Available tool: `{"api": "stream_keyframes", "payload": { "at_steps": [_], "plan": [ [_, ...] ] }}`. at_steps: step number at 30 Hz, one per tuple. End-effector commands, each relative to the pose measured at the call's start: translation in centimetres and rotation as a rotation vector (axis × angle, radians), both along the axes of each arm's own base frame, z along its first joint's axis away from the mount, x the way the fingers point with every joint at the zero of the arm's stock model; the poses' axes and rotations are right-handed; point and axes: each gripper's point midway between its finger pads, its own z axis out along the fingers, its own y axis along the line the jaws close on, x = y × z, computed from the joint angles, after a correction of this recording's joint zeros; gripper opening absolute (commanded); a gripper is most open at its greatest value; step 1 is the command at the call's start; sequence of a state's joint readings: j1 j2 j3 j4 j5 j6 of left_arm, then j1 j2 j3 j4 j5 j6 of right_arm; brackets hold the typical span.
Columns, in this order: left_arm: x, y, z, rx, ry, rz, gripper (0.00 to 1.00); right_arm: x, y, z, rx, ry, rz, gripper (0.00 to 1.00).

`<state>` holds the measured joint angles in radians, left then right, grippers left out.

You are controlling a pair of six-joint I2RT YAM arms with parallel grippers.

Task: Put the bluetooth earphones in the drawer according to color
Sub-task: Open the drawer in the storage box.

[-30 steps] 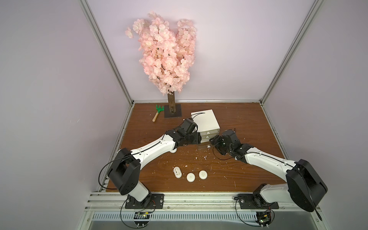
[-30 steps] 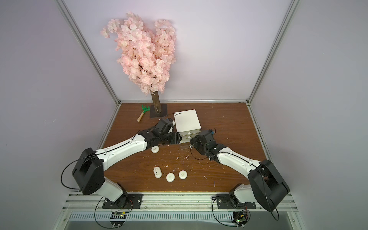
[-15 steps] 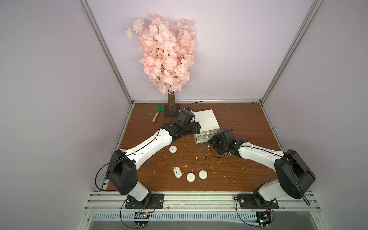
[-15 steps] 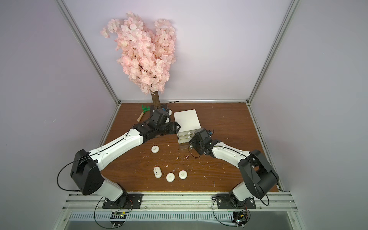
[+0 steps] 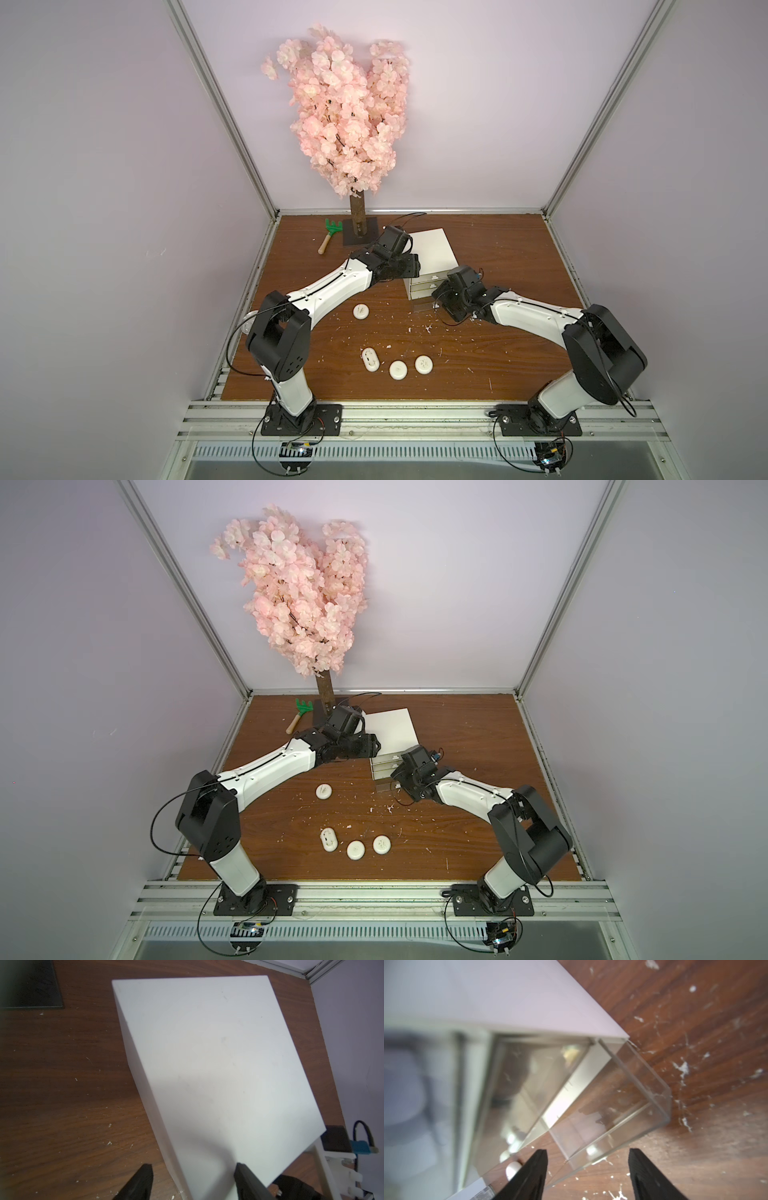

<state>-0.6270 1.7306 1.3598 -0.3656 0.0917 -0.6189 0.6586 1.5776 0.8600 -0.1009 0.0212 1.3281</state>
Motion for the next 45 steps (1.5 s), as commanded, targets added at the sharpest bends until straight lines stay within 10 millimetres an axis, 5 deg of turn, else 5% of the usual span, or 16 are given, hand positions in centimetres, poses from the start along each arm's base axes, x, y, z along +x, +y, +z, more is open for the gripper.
{"api": "stream_keyframes", "payload": {
  "at_steps": [1,20,45],
  "plan": [
    [-0.1,0.3,-1.3,0.036,0.031,-0.015,0.66,-0.3,0.5,0.4,-0.02,0.003,0.014,0.7],
    [0.3,-0.8,-5.8,0.079,0.113,-0.017,0.64,-4.9,-1.2,-3.1,-0.139,0.163,0.115,0.7],
    [0.1,-1.4,-8.2,0.094,0.15,-0.021,0.64,-9.6,-3.3,-3.2,-0.18,0.22,0.184,0.69]
  ]
}}
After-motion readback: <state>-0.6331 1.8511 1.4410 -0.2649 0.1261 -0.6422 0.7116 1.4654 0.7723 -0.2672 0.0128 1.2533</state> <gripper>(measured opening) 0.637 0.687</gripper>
